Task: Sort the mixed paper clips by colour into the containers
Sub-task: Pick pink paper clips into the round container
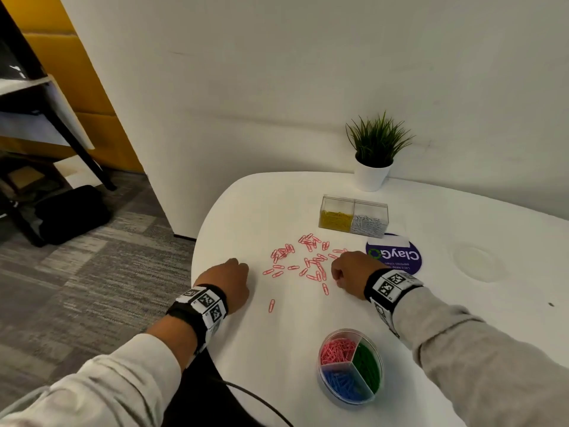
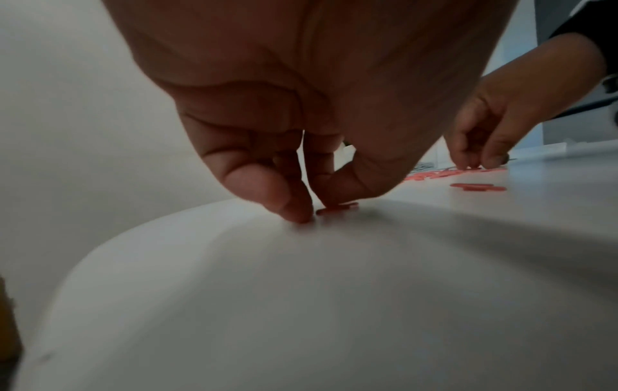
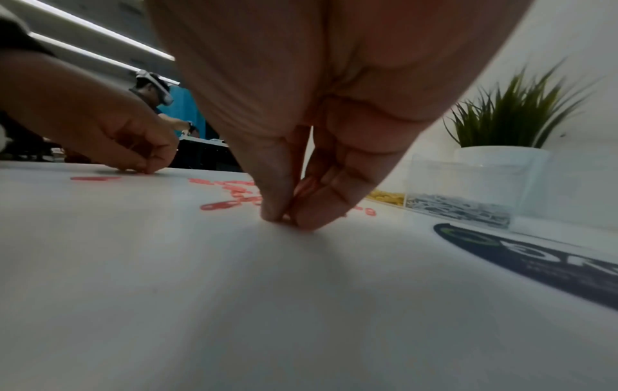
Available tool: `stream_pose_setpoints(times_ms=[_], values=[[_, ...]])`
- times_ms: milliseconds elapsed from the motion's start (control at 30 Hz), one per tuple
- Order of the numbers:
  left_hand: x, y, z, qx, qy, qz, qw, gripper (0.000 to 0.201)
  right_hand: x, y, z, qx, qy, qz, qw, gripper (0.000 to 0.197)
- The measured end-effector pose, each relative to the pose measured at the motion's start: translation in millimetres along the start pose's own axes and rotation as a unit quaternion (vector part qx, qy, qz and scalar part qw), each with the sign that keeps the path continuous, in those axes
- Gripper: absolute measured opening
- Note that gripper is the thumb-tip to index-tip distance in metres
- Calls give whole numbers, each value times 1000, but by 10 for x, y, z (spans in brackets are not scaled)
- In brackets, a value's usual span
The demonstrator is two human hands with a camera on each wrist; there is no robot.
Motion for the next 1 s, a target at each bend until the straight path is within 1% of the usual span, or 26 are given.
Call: stream_pose_setpoints(times_ms=[67, 133, 233, 300, 333, 367, 400, 433, 467, 500, 533, 567, 633, 667, 700, 733, 767, 800, 833, 867, 900, 933, 967, 1000], values=[[31, 11, 18, -17, -20, -5, 1000, 23, -17, -10, -16, -1, -8, -5, 1000, 8], [60, -5, 5, -39, -42, -12, 998, 18, -60, -41, -26, -3, -13, 7, 1000, 4], [35, -39, -32, -65, -33, -1, 997, 24, -86, -99, -133, -33, 9, 22, 999, 10], [6, -48, -49, -67, -23, 7, 997, 24, -57, -129, -250, -60, 85, 3, 995, 9], [1, -52, -58, -67, -19, 6, 998, 22, -39, -142, -327, -83, 163, -15, 983, 8], [4, -63, -73, -69, -10, 1, 998, 21, -45, -165, -416, -111, 278, -31, 954, 8], [13, -80, -96, -74, 2, -7, 997, 21, -82, -200, -493, -141, 419, -43, 896, 10], [25, -102, -124, -82, 13, -18, 996, 22, -139, -246, -536, -165, 556, -48, 813, 10], [28, -122, -147, -89, 17, -30, 995, 23, -187, -281, -555, -177, 660, -52, 728, 9], [34, -142, -162, -93, 18, -42, 995, 23, -212, -307, -566, -180, 722, -52, 665, 8], [36, -156, -159, -93, 17, -49, 994, 23, -236, -325, -580, -184, 751, -49, 632, 10], [43, -158, -152, -90, 14, -56, 994, 22, -254, -336, -593, -188, 760, -46, 621, 14], [42, -140, -130, -84, -1, -50, 995, 17, -261, -360, -613, -202, 754, -48, 624, 20], [57, -131, -116, -75, -28, -47, 996, 14, -256, -366, -608, -204, 754, -47, 623, 22], [86, -119, -80, -55, -83, -47, 994, 10, -250, -368, -585, -201, 758, -43, 619, 22], [106, -108, -41, -35, -162, -45, 985, 5, -235, -363, -547, -192, 761, -36, 619, 19], [124, -108, -25, -17, -250, -40, 967, 8, -204, -362, -499, -180, 749, -29, 637, 15], [123, -113, -34, -3, -319, -27, 947, 13, -169, -351, -466, -167, 702, -26, 691, 9], [113, -114, -58, 3, -355, -10, 935, 15, -109, -346, -424, -144, 604, -23, 784, 3], [116, -115, -104, -3, -340, 6, 940, 17, -51, -338, -369, -109, 447, -19, 887, 5], [112, -123, -165, -10, -313, 22, 949, 20, -33, -328, -287, -65, 275, -10, 959, 9], [103, -144, -229, -17, -279, 33, 960, 23, -53, -327, -195, -21, 140, -1, 990, 11], [100, -172, -297, -30, -237, 42, 970, 23, -73, -340, -116, 16, 63, 1, 998, 11], [91, -181, -355, -44, -194, 40, 979, 21, -86, -354, -52, 45, 28, -1, 999, 12]])
Point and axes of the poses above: each hand's wrist, its own y-axis towards the middle knuckle, its own x-axis out of the back of the hand, z = x × y, the point moved 9 cm from there along y, towards the middle knuckle, and after that the axes turned 1 degree about -y, right-handed, at the moved point
